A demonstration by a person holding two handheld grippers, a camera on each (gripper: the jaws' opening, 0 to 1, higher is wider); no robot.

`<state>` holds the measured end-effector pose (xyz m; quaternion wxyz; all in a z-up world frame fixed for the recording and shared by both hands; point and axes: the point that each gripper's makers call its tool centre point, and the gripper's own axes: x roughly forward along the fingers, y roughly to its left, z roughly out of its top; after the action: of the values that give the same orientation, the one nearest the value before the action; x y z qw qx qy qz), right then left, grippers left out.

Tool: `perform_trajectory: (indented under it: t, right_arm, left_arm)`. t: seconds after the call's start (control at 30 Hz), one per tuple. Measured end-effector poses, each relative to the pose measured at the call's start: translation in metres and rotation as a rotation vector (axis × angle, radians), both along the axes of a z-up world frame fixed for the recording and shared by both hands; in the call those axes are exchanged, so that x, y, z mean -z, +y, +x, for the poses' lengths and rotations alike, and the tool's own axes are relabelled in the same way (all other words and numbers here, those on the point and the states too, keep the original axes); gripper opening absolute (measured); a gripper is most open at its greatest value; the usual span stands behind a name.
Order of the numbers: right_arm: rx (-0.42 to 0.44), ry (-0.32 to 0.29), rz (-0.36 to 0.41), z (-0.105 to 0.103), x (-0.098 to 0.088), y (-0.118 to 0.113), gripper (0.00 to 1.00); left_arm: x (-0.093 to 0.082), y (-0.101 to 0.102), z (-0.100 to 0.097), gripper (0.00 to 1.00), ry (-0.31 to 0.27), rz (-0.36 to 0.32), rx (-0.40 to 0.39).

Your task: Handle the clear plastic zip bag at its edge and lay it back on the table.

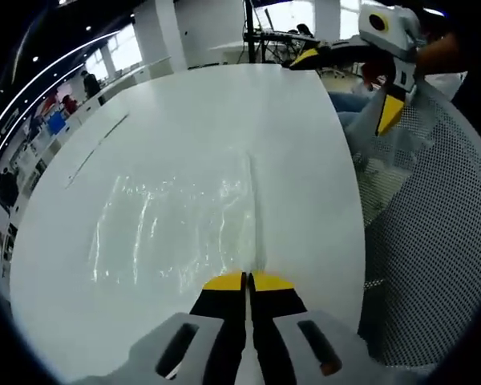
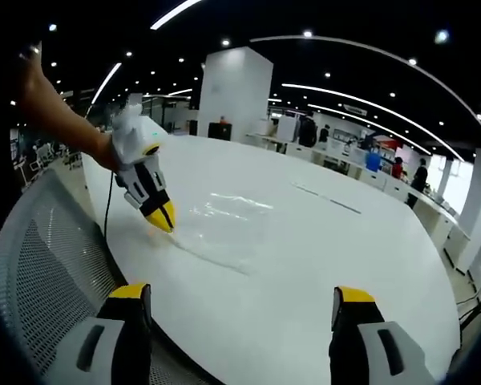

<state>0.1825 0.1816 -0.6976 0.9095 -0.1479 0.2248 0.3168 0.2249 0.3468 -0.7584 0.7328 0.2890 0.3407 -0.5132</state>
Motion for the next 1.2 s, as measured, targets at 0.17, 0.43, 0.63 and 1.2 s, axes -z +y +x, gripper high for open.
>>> perform_trajectory:
  t: [0.17, 0.43, 0.63, 1.2]
  right_arm:
    - [-0.022, -0.007, -0.020, -0.001, -0.001, 0.002, 0.95]
    - [-0.051, -0.003, -0.056, 0.003, -0.007, 0.004, 0.93]
    - [-0.108, -0.009, -0.081, 0.008, -0.017, 0.014, 0.82]
    - [-0.196, -0.043, -0.095, 0.013, -0.028, 0.038, 0.65]
  left_arm:
    - [-0.004, -0.002, -0.001, 0.00, -0.007, -0.009, 0.002]
    - [-0.014, -0.007, -0.008, 0.00, -0.026, -0.010, 0.032]
    - [-0.023, -0.010, -0.016, 0.00, -0.031, -0.017, 0.044]
    - [-0.034, -0.015, -0.028, 0.00, -0.028, -0.029, 0.080]
